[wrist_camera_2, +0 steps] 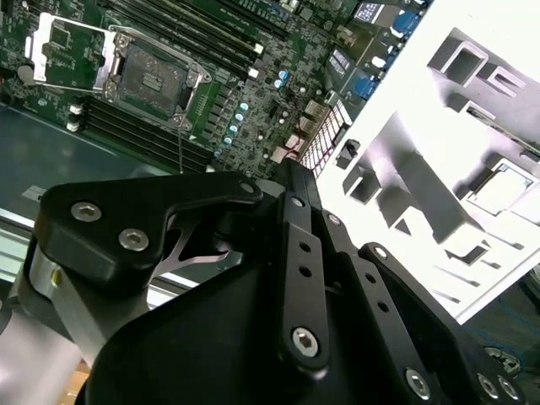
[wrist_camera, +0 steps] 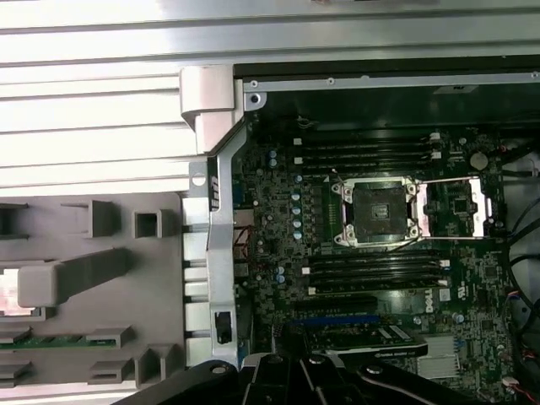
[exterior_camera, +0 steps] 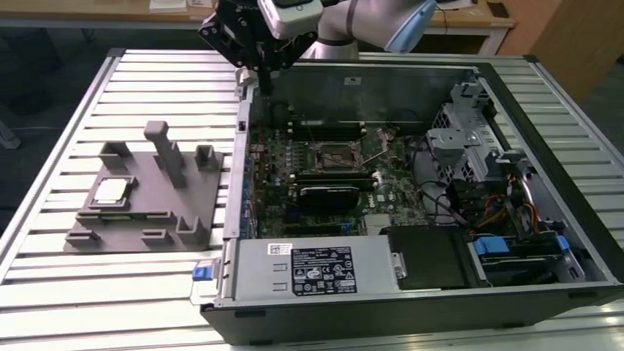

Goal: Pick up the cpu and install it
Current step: 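Reach for the cpu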

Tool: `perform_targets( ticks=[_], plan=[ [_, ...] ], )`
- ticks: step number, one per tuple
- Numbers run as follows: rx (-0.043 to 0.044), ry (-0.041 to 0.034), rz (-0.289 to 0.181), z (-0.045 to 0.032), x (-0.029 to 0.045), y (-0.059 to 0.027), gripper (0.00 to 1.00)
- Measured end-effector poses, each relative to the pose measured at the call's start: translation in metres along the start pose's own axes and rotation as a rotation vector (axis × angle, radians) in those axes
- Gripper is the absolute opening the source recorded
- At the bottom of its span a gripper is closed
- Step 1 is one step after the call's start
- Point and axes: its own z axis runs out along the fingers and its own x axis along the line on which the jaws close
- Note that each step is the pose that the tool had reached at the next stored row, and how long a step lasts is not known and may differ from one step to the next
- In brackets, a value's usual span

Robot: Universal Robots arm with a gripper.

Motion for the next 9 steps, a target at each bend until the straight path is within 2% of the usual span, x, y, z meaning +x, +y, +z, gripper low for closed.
perform_targets(
  ticks=[9],
  plan=[
    [-0.0001,-0.0005,0.000,-0.0002,0.0112,-0.0009,0.11]
  ],
)
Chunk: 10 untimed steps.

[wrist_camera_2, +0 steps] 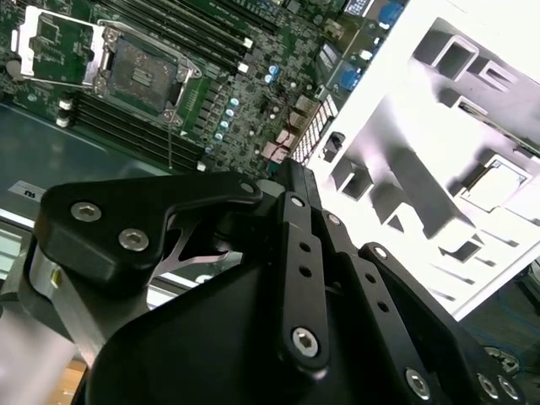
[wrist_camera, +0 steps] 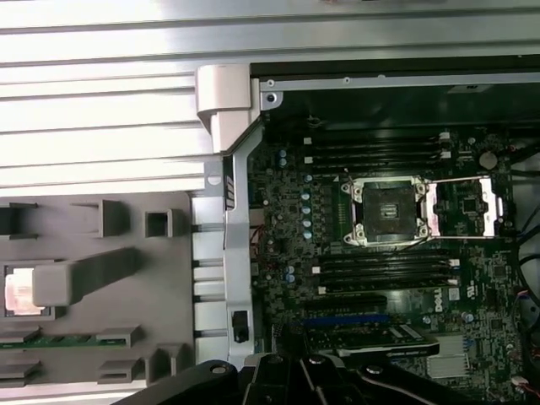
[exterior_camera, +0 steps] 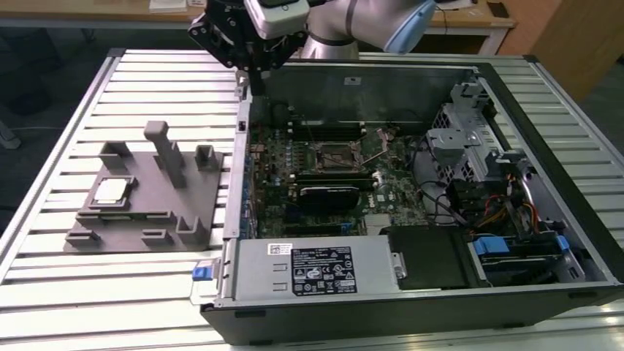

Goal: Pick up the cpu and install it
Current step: 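Reach for the cpu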

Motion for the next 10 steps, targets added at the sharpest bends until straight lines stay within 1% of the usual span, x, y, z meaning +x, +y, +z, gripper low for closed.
perform_targets(
  ticks=[5,10],
  plan=[
    [0.0000,-0.0002,0.000,-0.0001,0.0060,-0.0004,0.11],
    [0.0000,-0.0002,0.000,-0.0001,0.0104,-0.0008,0.11]
  ],
)
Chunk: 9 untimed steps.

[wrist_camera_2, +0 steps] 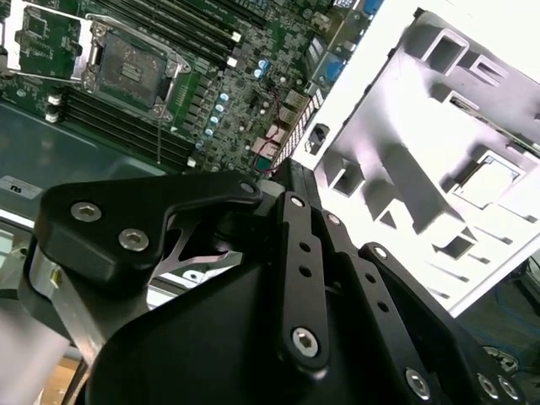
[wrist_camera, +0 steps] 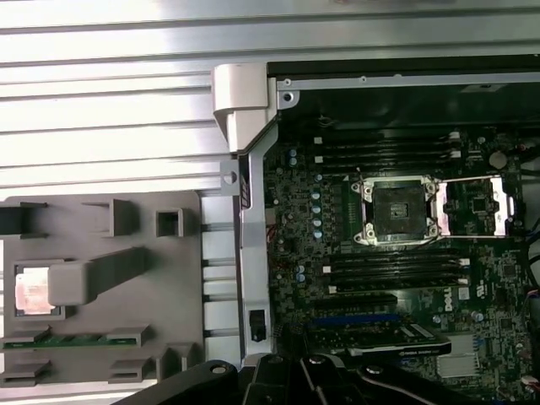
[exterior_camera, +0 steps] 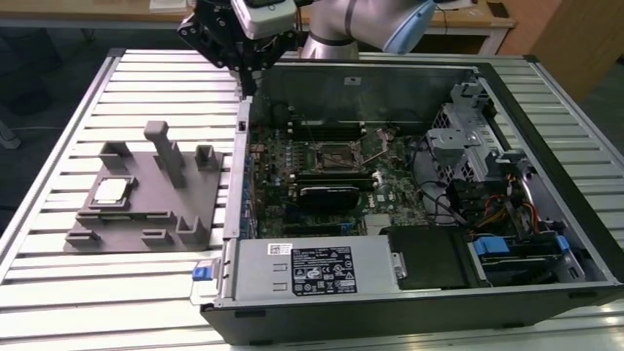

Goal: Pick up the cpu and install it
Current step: 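Reach for the cpu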

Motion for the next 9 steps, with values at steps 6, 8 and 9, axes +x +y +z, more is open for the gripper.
perform_targets(
  ticks=[6,8,9],
  plan=[
    [0.0000,0.0000,0.000,0.0000,0.0042,-0.0003,0.11],
    [0.0000,0.0000,0.000,0.0000,0.0054,-0.0004,0.11],
    [0.0000,0.0000,0.000,0.0000,0.0058,-0.0004,0.11]
  ],
)
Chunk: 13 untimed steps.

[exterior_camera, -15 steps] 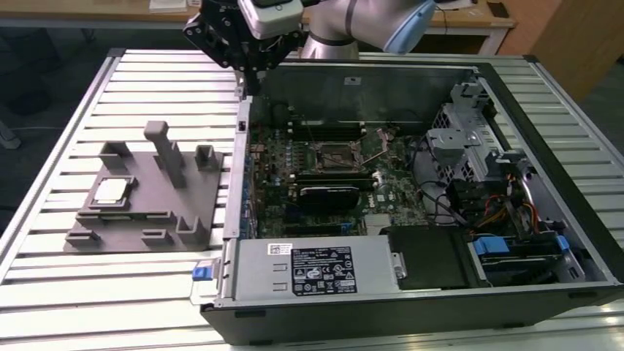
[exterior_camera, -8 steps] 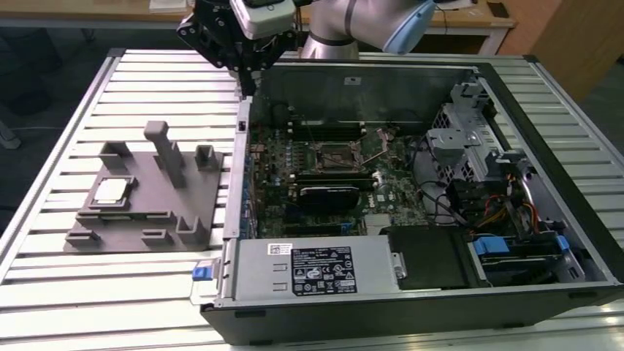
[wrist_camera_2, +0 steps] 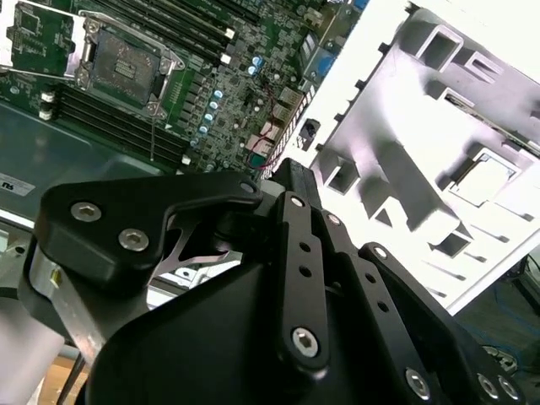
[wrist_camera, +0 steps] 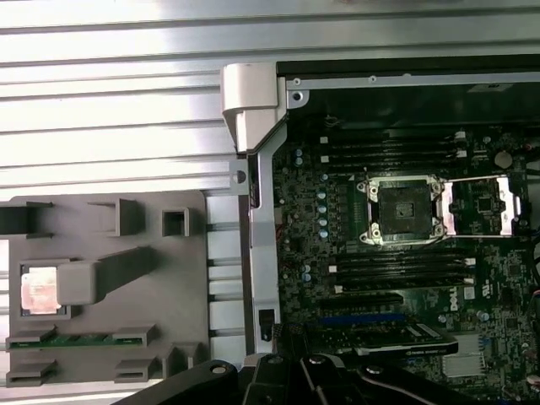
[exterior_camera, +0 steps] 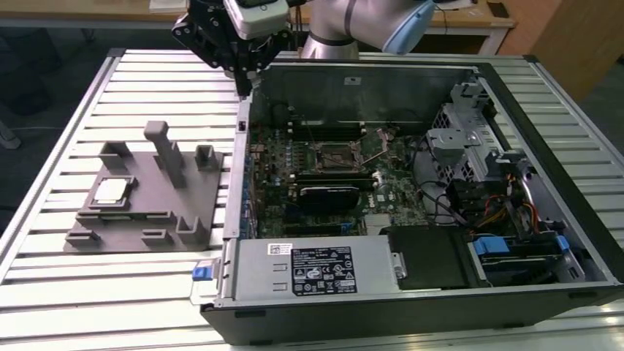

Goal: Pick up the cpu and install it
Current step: 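Reach for the cpu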

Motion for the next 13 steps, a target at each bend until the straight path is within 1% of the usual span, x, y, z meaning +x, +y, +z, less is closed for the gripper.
perform_targets(
  ticks=[13],
  plan=[
    [0.0000,0.0001,0.000,0.0002,0.0094,-0.0007,0.11]
  ],
)
